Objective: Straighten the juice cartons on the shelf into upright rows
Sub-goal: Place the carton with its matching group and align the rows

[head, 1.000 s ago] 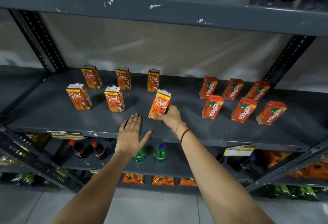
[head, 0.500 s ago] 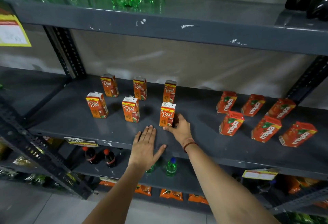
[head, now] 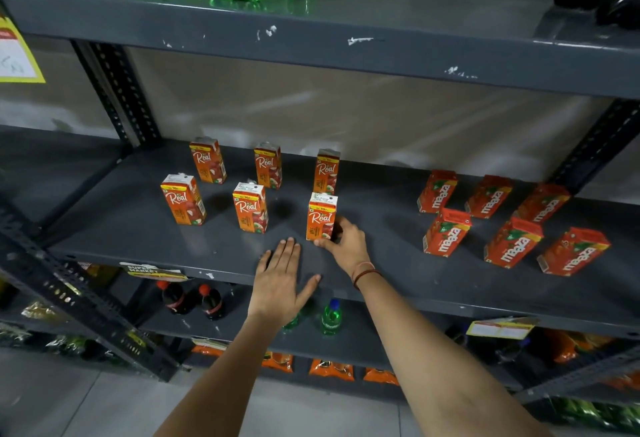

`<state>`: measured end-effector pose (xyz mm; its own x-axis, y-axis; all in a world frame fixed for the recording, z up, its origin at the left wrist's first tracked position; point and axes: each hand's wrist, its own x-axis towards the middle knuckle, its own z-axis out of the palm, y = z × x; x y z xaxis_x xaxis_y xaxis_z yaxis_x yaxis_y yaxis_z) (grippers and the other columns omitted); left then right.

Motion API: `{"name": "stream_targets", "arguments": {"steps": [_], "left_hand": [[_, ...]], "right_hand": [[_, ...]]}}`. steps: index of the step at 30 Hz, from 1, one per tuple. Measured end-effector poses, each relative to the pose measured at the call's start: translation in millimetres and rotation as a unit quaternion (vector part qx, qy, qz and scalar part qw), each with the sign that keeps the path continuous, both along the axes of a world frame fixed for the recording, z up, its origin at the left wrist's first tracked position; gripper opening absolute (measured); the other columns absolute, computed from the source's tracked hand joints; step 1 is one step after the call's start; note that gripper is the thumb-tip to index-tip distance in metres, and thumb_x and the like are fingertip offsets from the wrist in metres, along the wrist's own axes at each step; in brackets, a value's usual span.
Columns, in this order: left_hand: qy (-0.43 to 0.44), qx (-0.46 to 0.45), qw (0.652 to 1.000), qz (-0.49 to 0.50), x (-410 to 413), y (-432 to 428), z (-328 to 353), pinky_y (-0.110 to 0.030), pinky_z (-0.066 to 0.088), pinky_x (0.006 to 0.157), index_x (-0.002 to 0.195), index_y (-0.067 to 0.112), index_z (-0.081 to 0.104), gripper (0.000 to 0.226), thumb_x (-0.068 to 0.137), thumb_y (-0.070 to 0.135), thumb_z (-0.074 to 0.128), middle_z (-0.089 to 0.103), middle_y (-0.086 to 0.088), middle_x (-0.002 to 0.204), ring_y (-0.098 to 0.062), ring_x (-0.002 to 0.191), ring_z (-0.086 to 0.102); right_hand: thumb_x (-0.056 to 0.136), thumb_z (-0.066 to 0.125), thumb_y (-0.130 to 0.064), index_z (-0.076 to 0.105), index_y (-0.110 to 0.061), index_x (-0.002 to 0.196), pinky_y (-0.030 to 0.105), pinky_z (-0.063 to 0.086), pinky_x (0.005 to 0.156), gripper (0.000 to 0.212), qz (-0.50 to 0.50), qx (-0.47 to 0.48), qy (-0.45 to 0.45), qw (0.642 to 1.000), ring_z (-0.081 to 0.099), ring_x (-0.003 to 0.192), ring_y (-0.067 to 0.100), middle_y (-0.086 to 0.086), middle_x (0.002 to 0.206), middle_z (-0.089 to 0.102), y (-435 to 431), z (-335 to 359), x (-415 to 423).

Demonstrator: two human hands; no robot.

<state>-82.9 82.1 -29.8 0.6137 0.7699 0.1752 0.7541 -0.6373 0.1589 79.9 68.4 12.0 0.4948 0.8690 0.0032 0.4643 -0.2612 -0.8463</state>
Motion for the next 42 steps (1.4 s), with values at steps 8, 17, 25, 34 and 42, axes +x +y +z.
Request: {"name": "stream_targets", "arguments": {"steps": [8,17,25,34,42], "left_hand": [[-0.003,-0.001,1.000,-0.004,-1,-1,2,-0.039,0.010,0.115,0.145,0.008,0.022,0.079,0.090,0.063,0.017,0.025,-0.009,0.154,-0.021,0.142,0.019],[-0.002,-0.001,1.000,0.001,1,-1,2,-0.038,0.010,0.115,0.145,0.009,0.022,0.084,0.085,0.066,0.007,0.025,-0.008,0.154,-0.019,0.143,0.018],[-0.010,-0.006,1.000,-0.003,0,-1,4,-0.040,0.016,0.114,0.143,0.006,0.028,0.084,0.085,0.064,0.011,0.031,-0.010,0.152,-0.021,0.141,0.024],[-0.213,-0.011,0.977,-0.001,38,-50,6,-0.048,0.029,0.106,0.128,0.009,0.051,0.064,0.089,0.055,0.030,0.051,-0.011,0.137,-0.028,0.127,0.045],[-0.270,-0.188,0.944,-0.005,183,-115,34,-0.047,0.036,0.102,0.139,0.006,0.035,0.072,0.084,0.045,0.061,0.046,-0.016,0.140,-0.030,0.128,0.043]], "right_hand": [[0.069,0.080,-0.021,0.058,-0.011,0.112,0.047,0.049,0.097,0.049,-0.003,-0.012,-0.001,1.000,0.060,0.110,0.027,0.012,0.114,0.066,3,-5,0],[0.070,0.078,-0.023,0.057,-0.012,0.112,0.045,0.047,0.099,0.048,0.000,-0.009,-0.020,1.000,0.056,0.110,0.028,0.012,0.114,0.063,4,-7,0],[0.070,0.079,-0.019,0.057,-0.010,0.112,0.043,0.048,0.098,0.049,0.006,0.007,-0.001,1.000,0.058,0.110,0.025,0.011,0.115,0.065,-1,-4,0],[0.080,0.069,-0.019,0.065,-0.021,0.095,0.017,0.053,0.071,0.015,-0.145,0.125,-0.008,0.981,0.065,0.078,0.016,0.003,0.093,0.066,-108,-12,44],[0.073,0.077,-0.027,0.048,0.000,0.121,0.038,0.039,0.097,0.062,-0.420,0.074,-0.026,0.904,0.048,0.113,0.035,0.020,0.116,0.052,-187,-5,150]]}}
